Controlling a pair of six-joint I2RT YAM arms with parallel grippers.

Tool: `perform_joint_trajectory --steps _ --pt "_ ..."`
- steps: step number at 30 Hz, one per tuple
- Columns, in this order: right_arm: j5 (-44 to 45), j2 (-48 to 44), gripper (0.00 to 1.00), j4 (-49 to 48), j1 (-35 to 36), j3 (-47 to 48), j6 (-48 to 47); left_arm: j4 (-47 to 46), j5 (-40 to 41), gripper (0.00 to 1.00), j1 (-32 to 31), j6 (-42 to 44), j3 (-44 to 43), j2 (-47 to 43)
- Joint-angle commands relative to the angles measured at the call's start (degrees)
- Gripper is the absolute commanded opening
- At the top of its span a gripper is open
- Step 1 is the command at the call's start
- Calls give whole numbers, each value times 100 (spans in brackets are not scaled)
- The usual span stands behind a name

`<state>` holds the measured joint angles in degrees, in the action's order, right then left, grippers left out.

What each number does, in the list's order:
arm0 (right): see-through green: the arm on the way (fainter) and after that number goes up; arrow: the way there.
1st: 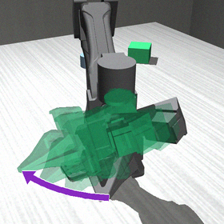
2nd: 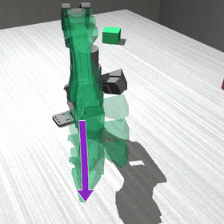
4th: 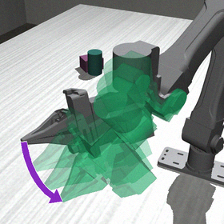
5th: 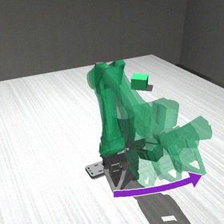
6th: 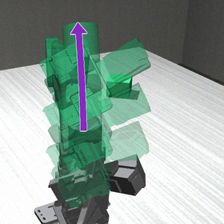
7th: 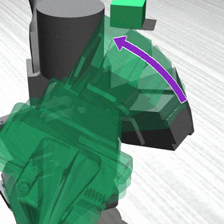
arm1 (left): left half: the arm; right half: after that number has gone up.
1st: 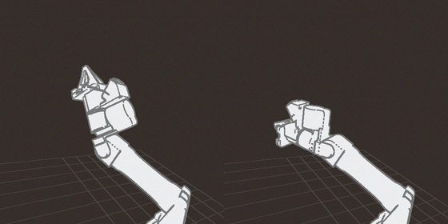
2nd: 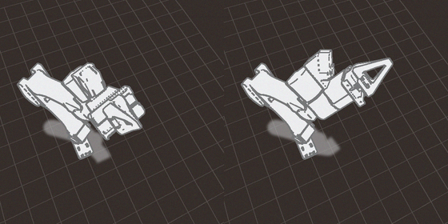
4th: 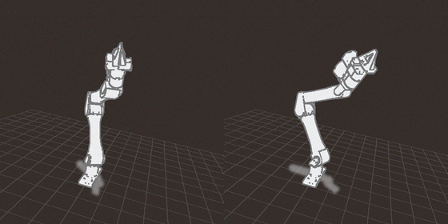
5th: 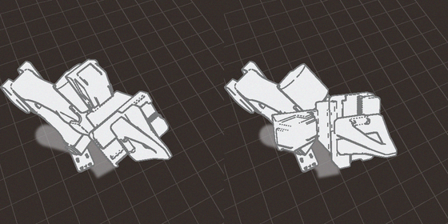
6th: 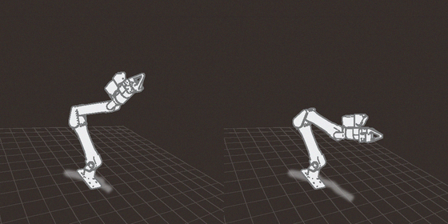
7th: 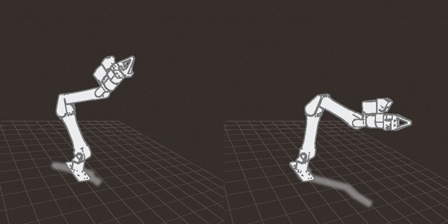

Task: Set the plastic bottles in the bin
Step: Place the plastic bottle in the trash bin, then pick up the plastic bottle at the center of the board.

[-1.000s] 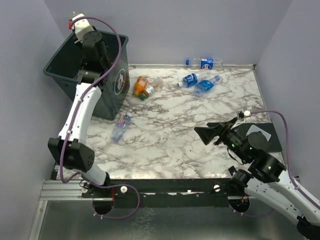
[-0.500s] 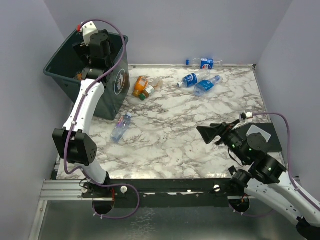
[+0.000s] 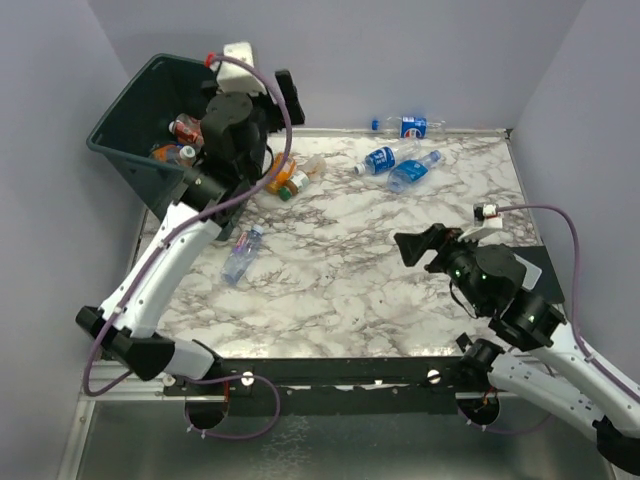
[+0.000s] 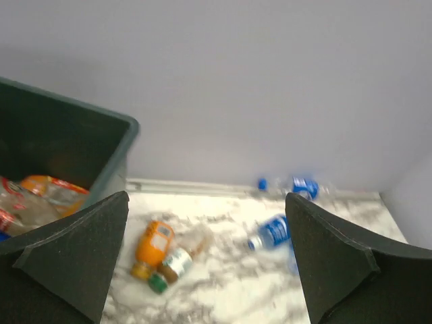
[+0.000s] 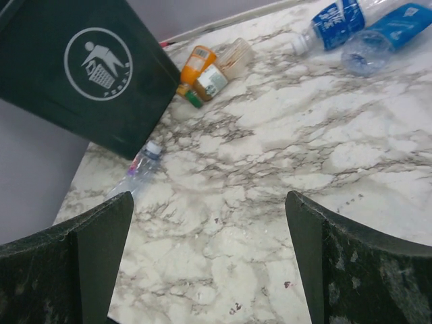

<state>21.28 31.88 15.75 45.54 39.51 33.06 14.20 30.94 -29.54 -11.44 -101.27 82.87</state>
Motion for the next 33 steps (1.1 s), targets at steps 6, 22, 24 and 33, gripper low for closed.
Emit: perform_joint_trajectory --steps 6,22,24,33 --pt "1792 1545 98 292 -110 1040 364 -132 -1762 99 -588 193 2662 -1395" --pt "-1403 5500 97 -2102 -3819 1766 1519 -1043 -2594 99 -617 -739 5581 -2697" --pt "-1463 5928 97 -2408 -3919 1906 1413 -1257 -2606 99 -621 -866 5864 -2796" --pt "-2081 7771 92 -2752 -4416 3160 1368 -1619 -2596 99 -617 -928 6214 -2821"
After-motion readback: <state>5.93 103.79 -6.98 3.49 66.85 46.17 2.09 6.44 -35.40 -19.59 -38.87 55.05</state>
